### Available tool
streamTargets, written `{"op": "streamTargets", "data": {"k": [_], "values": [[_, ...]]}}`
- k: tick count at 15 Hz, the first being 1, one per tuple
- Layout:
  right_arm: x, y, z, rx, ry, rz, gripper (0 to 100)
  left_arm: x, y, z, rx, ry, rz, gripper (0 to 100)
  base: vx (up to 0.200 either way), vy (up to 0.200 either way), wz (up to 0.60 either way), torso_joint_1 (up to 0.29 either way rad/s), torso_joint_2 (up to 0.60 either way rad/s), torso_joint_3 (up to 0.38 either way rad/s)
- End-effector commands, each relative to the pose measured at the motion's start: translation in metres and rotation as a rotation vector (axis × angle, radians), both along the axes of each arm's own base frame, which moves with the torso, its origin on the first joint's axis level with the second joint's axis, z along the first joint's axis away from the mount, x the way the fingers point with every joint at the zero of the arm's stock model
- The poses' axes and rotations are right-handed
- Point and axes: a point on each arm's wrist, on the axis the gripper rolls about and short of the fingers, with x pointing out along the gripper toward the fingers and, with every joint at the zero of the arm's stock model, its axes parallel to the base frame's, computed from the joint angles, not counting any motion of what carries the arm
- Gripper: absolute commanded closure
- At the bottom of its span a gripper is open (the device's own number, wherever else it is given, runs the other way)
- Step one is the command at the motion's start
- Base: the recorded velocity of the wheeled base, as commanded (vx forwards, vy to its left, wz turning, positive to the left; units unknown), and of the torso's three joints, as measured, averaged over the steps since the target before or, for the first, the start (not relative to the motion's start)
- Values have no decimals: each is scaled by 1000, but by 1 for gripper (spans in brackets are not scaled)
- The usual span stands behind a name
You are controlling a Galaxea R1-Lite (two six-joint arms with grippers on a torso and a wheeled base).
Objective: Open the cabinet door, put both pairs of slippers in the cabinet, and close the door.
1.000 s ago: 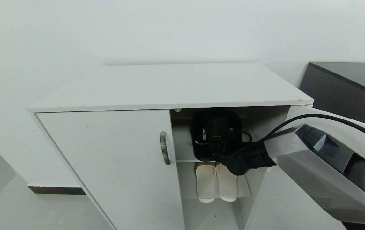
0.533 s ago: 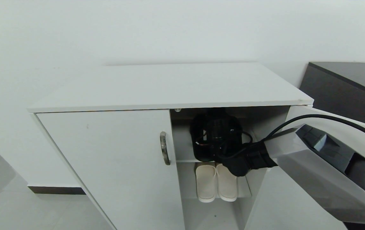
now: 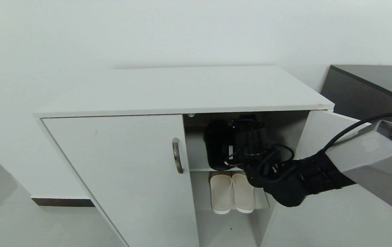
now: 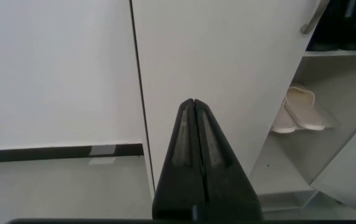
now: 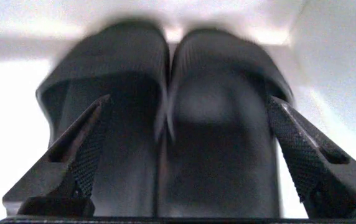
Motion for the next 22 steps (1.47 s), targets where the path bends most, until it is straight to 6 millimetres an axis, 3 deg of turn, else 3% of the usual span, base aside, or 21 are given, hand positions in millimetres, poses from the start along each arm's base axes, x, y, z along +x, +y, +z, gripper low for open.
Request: {"op": "streamTargets", "data": {"k": [1, 2, 7, 8, 12, 14, 17, 22], "values": [[-38, -12, 12, 17, 1, 56, 0, 0, 0, 0, 0, 1, 0, 100, -200, 0, 0, 2, 2, 2], [-41, -15, 7, 15, 3, 59, 100, 0, 0, 0, -1, 1, 0, 100, -200, 0, 0, -2, 2, 2], [-52, -24, 2, 67, -28, 81, 100, 0, 0, 0, -1, 1, 0, 100, -200, 0, 0, 0, 2, 2], [-61, -27, -6, 63, -2, 130, 100, 0, 0, 0, -1, 1, -1, 100, -200, 0, 0, 2, 2, 2], [-85, -51, -3, 142, 65, 255, 100, 0, 0, 0, -3, 1, -1, 100, -200, 0, 0, 2, 2, 1], [-82, -62, -5, 150, 88, 270, 100, 0, 0, 0, -3, 1, -1, 100, -200, 0, 0, 0, 5, -2], [-83, -65, -19, 128, 133, 290, 100, 0, 0, 0, -3, 1, -1, 100, -200, 0, 0, 1, 2, 4], [-82, -64, -24, 119, 148, 292, 100, 0, 0, 0, -3, 1, -1, 100, -160, 0, 0, 2, 1, 3]]}}
